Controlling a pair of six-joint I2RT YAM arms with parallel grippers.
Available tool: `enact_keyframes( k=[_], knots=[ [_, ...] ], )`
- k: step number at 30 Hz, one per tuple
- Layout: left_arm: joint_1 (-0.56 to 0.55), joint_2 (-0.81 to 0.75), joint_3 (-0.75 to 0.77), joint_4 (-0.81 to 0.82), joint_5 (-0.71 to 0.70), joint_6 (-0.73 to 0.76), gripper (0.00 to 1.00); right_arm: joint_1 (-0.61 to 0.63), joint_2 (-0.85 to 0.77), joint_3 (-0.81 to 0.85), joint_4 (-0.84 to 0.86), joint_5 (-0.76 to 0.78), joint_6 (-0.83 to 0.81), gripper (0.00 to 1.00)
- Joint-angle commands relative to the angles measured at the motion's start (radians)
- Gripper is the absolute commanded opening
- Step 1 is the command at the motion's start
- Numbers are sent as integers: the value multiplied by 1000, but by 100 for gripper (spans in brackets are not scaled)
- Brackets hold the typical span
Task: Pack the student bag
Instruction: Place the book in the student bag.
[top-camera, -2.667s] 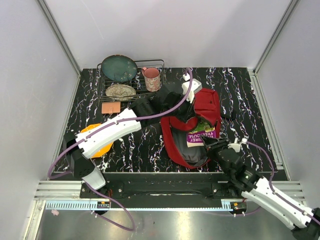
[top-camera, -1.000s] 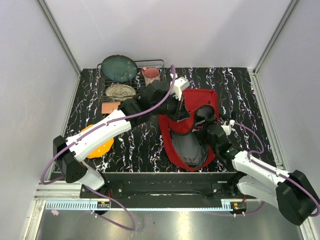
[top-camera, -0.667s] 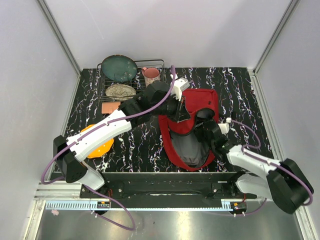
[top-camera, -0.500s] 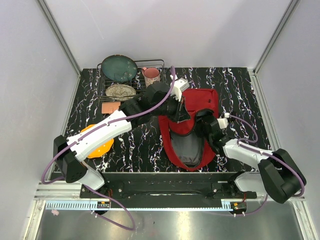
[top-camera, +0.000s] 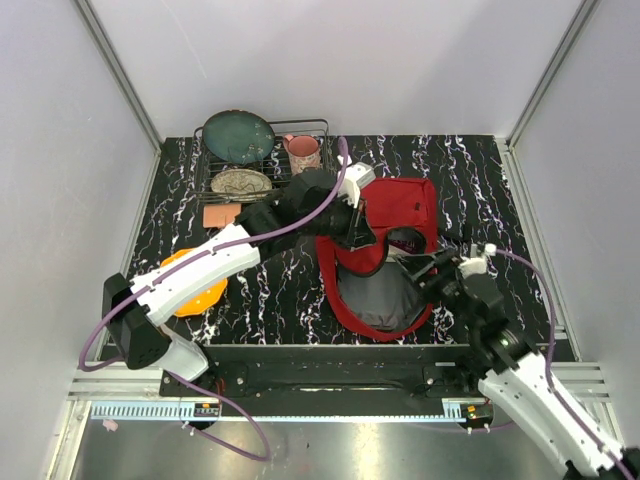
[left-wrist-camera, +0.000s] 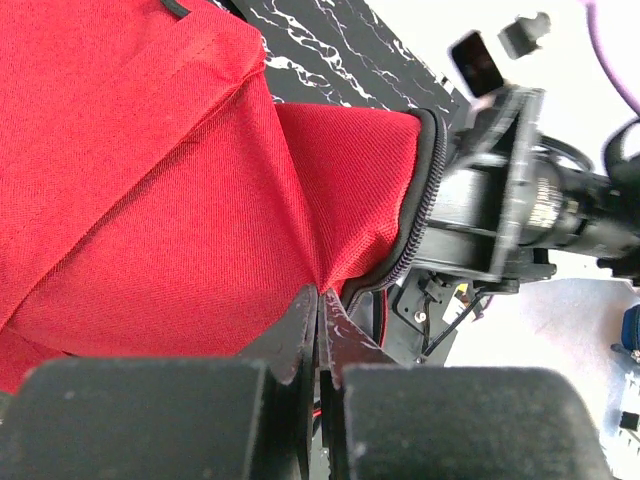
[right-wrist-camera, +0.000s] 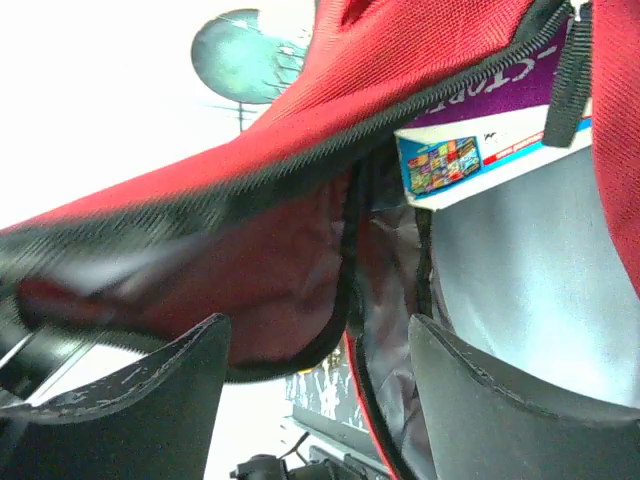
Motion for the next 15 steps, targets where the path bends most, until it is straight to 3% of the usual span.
enact_keyframes(
  k=[1, 3, 4, 5, 7, 8, 11, 12, 13, 15],
  knots=[
    [5, -32, 5, 47, 63, 11, 0, 4, -359, 24, -554, 30, 20, 77],
    [5, -8, 10, -2, 99, 48, 13, 3, -452, 73, -743, 92, 52, 76],
    [5, 1, 18, -36, 121, 62, 26, 3, -519, 90, -790, 116, 78, 76],
    [3, 8, 21, -97, 112, 69, 52, 3, -514, 140, -859, 136, 84, 76],
    [5, -14, -8, -120, 97, 85, 64, 3, -447, 191, -880, 177, 46, 77],
    [3, -34, -49, -125, 87, 85, 76, 3, -424, 214, -880, 189, 37, 77],
    [3, -142, -109, -128, 22, 88, 87, 3, -359, 297, -860, 242, -4, 77],
    [3, -200, -122, -128, -17, 85, 95, 3, -347, 338, -854, 269, -27, 77],
    [5, -228, -148, -127, -108, 82, 99, 3, -326, 360, -852, 289, -35, 77],
    [15, -287, -177, -118, -205, 63, 99, 3, -304, 413, -861, 340, -41, 77]
  ],
)
